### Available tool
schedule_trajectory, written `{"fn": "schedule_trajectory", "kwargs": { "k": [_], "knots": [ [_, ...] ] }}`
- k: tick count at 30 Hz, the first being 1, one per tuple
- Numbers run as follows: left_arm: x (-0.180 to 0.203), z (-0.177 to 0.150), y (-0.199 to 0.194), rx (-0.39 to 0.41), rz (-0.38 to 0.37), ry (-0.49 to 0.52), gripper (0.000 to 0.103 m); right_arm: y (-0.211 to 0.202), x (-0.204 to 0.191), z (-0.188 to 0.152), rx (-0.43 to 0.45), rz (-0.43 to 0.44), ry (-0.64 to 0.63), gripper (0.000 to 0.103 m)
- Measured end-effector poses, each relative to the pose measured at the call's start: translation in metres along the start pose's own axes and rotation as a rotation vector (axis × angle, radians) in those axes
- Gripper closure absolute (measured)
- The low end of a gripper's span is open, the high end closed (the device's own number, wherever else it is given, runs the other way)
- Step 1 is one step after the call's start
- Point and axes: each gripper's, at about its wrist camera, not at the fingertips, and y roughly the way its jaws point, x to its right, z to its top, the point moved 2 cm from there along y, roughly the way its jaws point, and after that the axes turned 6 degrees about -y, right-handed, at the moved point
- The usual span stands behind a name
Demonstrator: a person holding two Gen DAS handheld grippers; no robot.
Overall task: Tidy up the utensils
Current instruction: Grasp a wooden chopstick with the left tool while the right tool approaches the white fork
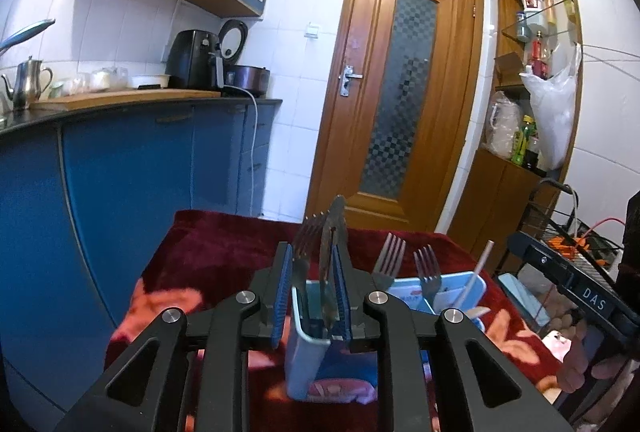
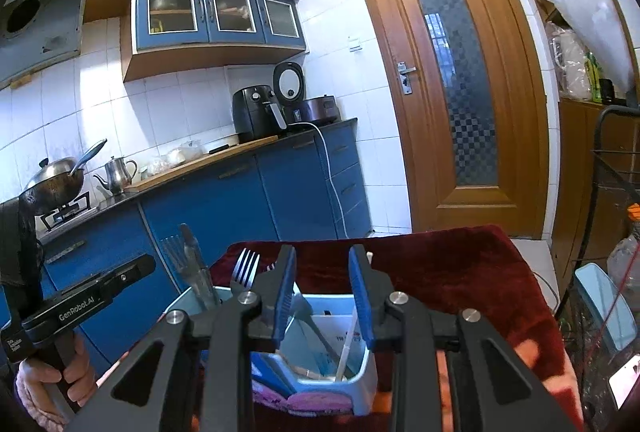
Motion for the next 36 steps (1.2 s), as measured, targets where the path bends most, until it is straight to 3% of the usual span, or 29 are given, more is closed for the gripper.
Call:
{"fn": "schedule_trajectory", "kwargs": {
  "k": [19,36],
  "knots": [
    [0.011,-0.034,-0.054,-0.15,-0.041,-0.012,0.082,-0.066,-0.029,-0.024,-0.119,-0.007,-0.014,0.072],
    [0.021,-0.089,-0.033,-0.383,-0.019,-0.047,0.082,-0.091,-0.011,-0.092,-0.285,-0.043,0.055,0.07]
  ]
}}
